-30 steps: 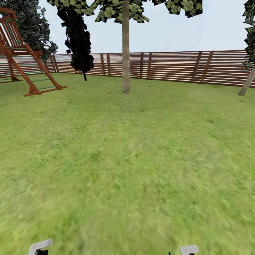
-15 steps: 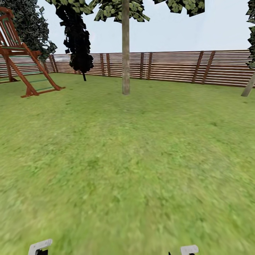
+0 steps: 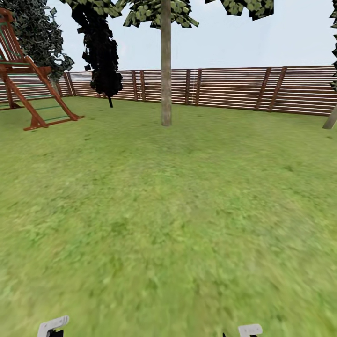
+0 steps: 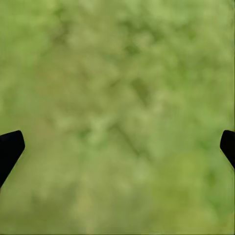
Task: In the garden, pick up the pesticide atomizer on the floor and spray pesticide onto both trees until each tree trunk is fully covered.
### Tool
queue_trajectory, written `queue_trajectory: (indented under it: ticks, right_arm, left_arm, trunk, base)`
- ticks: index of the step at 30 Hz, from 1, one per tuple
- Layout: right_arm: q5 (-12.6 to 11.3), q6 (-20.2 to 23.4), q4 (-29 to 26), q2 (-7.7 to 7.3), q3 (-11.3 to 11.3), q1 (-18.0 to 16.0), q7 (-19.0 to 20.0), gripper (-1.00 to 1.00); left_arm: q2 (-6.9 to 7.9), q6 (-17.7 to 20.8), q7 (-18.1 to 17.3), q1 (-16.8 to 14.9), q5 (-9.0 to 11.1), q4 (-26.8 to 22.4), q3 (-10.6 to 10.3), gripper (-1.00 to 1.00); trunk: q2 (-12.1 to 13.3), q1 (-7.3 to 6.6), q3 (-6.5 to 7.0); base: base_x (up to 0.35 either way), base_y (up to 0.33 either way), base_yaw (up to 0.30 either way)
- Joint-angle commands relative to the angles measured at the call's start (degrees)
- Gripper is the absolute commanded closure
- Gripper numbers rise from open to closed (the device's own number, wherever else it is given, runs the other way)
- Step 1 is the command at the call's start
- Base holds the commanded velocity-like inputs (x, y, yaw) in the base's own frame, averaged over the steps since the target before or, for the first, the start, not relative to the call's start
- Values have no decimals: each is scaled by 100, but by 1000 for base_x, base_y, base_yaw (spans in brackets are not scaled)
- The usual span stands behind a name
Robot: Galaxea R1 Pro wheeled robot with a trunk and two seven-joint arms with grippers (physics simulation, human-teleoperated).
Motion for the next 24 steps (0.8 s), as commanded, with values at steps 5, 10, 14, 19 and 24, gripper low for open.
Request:
queue_trajectory:
  ticks: [5,10,14,19,24]
  right_arm:
    - [0,0,0,0,0,-1,0,-100]
    - [0,0,0,-2,0,-1,0,-100]
    - [0,0,0,0,0,-2,0,-100]
    - [0,0,0,0,0,0,0,-100]
    - [0,0,0,0,0,-2,0,-100]
  left_arm:
    - [0,0,1,0,0,0,1,100]
    - [1,0,1,0,0,0,1,100]
    - [0,0,1,0,0,0,1,100]
    - [0,0,1,0,0,0,1,100]
    - [0,0,1,0,0,0,2,100]
  trunk:
    - [0,0,0]
    - [0,0,0]
    - [0,0,0]
    - [0,0,0]
    - [0,0,0]
  base:
    - [341,0,0]
    - [341,0,0]
    - [341,0,0]
    - [341,0,0]
    - [341,0,0]
